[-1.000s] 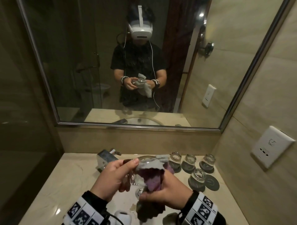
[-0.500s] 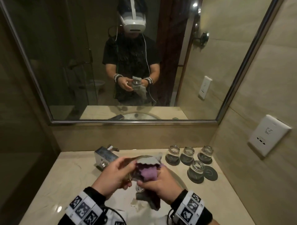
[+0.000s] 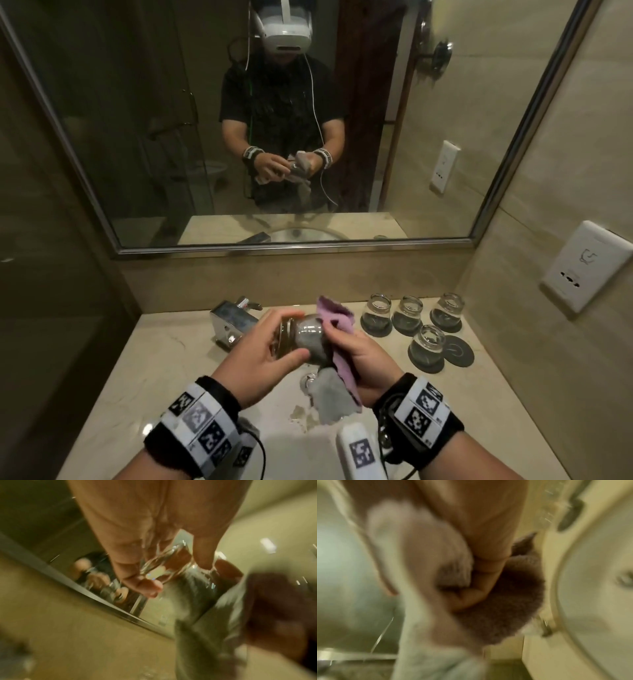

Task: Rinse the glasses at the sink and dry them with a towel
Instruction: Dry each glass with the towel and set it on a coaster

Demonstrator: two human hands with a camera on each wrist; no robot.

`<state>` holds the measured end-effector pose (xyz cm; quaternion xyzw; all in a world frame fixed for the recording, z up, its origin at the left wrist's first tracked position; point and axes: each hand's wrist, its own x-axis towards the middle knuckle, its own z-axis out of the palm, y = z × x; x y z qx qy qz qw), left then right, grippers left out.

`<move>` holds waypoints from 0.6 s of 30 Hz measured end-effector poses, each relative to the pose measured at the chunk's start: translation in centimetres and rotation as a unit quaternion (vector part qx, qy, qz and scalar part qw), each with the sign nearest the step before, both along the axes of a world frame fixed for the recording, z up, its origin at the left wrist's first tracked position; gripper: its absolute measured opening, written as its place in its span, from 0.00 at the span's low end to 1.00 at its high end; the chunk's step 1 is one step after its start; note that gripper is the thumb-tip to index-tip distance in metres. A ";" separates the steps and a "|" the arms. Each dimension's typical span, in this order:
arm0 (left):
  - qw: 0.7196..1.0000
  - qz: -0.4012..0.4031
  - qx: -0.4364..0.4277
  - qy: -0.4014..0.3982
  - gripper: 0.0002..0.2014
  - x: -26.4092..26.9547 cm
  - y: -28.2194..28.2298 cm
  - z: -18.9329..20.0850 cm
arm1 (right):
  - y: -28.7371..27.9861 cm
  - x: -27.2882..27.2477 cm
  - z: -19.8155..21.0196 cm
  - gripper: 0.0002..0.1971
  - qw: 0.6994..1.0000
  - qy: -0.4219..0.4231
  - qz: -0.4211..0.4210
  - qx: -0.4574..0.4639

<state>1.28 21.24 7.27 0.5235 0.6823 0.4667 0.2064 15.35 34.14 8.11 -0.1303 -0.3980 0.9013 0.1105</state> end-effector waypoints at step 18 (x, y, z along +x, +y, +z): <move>0.959 0.123 -0.080 -0.244 0.26 -0.1 -1.2 2.1 | -1.7 -1.3 -2.2 0.23 0.999 0.039 0.009 0.019</move>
